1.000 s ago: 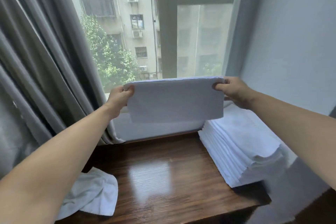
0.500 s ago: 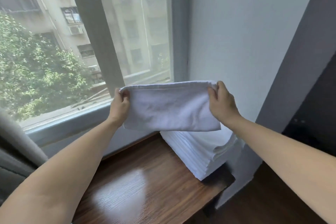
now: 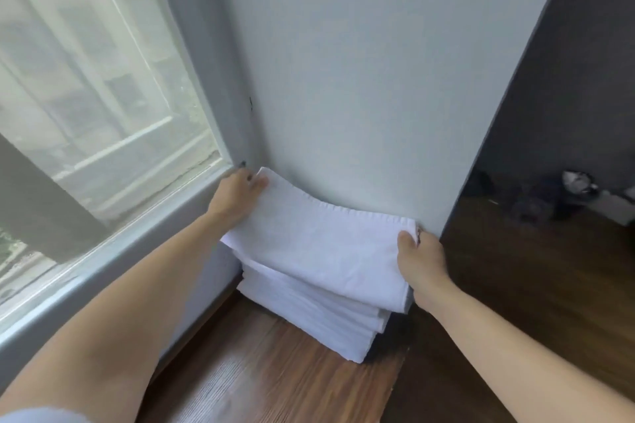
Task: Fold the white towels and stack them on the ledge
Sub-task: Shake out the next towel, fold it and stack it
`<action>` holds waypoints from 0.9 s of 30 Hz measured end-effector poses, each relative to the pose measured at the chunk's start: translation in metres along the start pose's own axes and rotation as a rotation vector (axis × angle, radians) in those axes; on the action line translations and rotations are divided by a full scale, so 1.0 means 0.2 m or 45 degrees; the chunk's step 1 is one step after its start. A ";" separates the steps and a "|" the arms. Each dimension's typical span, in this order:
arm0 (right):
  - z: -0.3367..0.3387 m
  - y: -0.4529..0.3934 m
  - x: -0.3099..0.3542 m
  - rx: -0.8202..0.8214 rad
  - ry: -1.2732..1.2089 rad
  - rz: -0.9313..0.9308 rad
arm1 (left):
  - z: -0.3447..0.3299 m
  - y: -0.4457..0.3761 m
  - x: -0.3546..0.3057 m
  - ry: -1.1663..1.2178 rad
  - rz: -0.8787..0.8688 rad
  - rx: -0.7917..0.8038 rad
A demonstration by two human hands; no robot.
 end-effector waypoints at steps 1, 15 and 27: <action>-0.01 0.01 -0.02 -0.043 0.019 -0.007 | -0.05 -0.04 -0.01 -0.027 -0.013 0.020; -0.10 0.06 -0.06 -0.242 0.063 -0.006 | -0.26 -0.17 0.03 -0.500 -0.160 -0.133; -0.12 0.20 0.12 -0.041 0.671 1.109 | -0.39 0.06 -0.03 -0.691 -0.760 -0.347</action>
Point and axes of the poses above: each hand's wrist, its own y-axis away from the middle knuckle, its own z-axis out of the back of the hand, x = y × z, the point moved 3 cm from there along -y, towards the middle knuckle, and after that the axes turned 15 degrees about z, right-handed, at the moved point
